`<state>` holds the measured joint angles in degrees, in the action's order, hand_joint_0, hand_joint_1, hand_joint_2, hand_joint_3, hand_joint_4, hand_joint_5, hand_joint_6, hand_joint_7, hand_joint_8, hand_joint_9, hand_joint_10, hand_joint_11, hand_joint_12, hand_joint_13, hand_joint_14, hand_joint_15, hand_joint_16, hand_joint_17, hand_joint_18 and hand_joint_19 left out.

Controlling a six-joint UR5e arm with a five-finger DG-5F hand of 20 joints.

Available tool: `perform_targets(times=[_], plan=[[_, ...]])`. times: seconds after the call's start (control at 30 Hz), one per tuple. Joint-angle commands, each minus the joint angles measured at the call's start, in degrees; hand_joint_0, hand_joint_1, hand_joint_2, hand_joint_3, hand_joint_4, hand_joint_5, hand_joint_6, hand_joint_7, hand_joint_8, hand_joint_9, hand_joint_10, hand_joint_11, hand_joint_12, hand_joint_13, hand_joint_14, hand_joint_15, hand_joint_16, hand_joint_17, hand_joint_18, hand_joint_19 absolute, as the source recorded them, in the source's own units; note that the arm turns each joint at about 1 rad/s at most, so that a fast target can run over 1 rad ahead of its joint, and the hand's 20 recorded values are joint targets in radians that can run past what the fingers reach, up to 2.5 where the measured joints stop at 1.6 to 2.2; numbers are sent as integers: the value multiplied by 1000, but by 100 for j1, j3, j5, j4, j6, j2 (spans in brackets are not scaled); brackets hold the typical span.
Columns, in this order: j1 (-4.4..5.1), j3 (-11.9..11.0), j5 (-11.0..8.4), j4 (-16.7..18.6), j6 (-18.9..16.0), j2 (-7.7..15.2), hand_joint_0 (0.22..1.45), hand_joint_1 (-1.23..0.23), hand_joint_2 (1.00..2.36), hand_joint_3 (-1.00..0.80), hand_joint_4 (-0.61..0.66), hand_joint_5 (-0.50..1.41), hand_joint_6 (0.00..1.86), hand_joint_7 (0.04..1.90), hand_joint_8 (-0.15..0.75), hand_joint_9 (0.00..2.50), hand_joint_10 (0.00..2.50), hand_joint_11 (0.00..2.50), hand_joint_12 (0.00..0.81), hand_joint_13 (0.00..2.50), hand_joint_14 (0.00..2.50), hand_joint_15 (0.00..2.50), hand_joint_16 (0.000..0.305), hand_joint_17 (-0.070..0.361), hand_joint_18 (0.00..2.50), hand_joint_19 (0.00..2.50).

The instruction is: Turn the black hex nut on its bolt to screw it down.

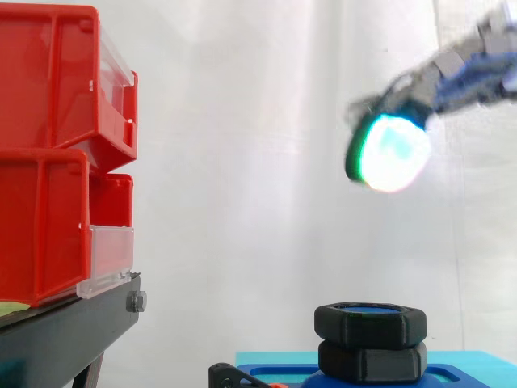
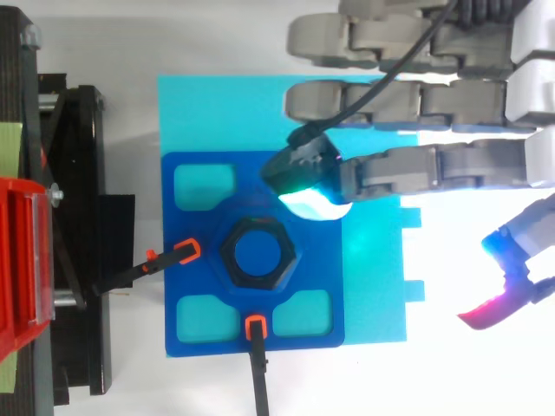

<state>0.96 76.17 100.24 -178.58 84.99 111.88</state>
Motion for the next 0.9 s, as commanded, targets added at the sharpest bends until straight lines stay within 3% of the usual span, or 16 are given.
perform_targets(times=[0.0,0.07,0.27,0.53,0.87], plan=[[-8,373,-127,69,-281,-61,474,-503,1000,-500,122,-279,500,500,168,0,0,0,355,0,0,0,52,117,0,254],[9,373,-171,78,-870,-61,459,-514,1000,-500,112,-292,500,500,163,0,0,0,357,0,0,0,52,116,0,247],[80,373,-365,122,-1846,-53,434,-425,1000,-500,114,-300,500,500,164,0,0,0,357,0,0,0,51,115,0,276],[88,373,-365,122,-1855,-61,433,-335,1000,-500,112,-300,500,500,162,0,0,0,352,0,0,0,51,114,0,275],[97,381,-365,122,-1855,-61,436,-327,1000,-500,146,-300,500,500,171,0,0,0,355,0,0,0,51,114,0,289]])
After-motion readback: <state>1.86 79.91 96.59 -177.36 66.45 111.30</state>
